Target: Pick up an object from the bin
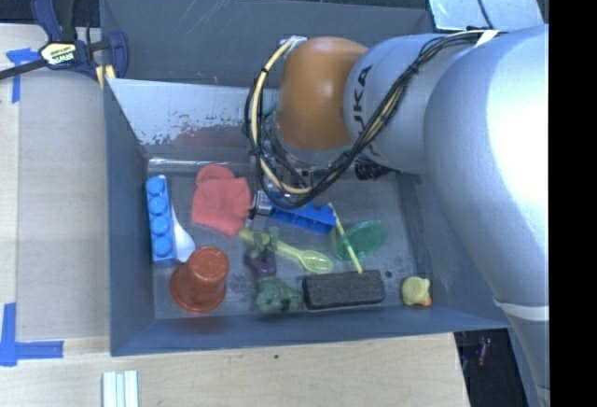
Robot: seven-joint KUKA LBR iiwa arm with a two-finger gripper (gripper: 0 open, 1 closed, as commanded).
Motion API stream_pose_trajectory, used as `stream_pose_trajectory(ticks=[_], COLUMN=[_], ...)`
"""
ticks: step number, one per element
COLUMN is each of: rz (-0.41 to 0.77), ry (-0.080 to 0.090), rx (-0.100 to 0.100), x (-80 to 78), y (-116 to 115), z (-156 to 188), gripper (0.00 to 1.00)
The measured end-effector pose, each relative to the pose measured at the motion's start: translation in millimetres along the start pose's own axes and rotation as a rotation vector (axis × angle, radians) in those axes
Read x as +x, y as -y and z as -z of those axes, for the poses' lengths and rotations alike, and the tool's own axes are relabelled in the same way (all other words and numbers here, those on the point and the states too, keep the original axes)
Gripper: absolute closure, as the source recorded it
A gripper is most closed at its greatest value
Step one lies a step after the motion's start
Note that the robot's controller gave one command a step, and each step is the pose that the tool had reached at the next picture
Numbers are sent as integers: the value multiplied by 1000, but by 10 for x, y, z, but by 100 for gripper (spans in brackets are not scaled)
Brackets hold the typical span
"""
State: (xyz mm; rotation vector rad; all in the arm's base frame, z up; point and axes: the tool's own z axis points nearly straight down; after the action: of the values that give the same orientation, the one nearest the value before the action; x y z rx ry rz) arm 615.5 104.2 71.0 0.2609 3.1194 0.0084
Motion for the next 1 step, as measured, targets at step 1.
stream_pose_trajectory(ticks=[1], rz=[-18], ry=[18], rx=[-7], x=[248], y=[281], z=[62], gripper=[0])
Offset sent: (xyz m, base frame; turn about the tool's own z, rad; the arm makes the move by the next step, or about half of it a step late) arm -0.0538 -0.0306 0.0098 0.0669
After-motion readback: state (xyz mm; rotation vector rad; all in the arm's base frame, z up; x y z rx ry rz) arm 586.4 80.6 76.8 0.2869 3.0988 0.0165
